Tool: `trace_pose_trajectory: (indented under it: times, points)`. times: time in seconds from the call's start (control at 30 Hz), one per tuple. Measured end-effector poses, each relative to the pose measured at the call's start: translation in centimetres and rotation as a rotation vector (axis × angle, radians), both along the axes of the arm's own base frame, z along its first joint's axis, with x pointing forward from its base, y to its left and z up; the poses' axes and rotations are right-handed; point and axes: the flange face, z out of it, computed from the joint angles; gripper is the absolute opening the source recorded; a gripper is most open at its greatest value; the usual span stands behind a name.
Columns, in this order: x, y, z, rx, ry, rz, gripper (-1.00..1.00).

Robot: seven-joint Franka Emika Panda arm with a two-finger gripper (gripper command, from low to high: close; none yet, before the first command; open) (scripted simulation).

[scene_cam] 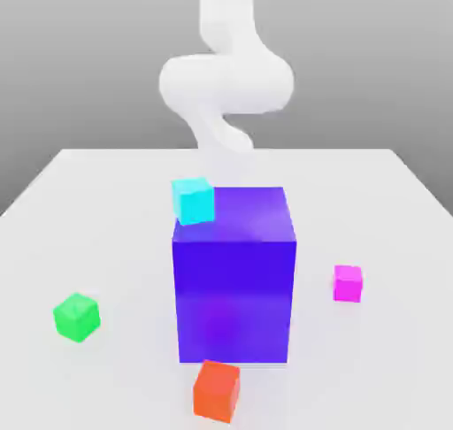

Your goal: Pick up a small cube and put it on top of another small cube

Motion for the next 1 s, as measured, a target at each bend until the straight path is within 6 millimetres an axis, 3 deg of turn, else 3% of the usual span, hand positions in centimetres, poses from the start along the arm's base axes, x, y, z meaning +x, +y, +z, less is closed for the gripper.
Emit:
trace_pose_trajectory:
  times: [0.13, 0.27, 0.43, 0.6, 0.7, 0.73, 1.0]
  points:
    - [2.8, 5.8, -9.9, -0.082, 0.129, 0.228, 0.0]
    - [2.3, 11.4, -19.5, -0.169, 0.242, 0.452, 0.0]
    - [-1.9, 17.0, -30.7, -0.286, 0.37, 0.733, 0.0]
    - [-9.1, 19.8, -40.4, -0.412, 0.488, 1.017, 0.0]
    - [-14.2, 19.8, -45.3, -0.492, 0.555, 1.187, 0.0]
    - [-15.1, 19.7, -46.4, -0.506, 0.568, 1.219, 0.0]
    - [-15.9, 19.7, -52.5, -0.514, 0.579, 1.253, 0.0]
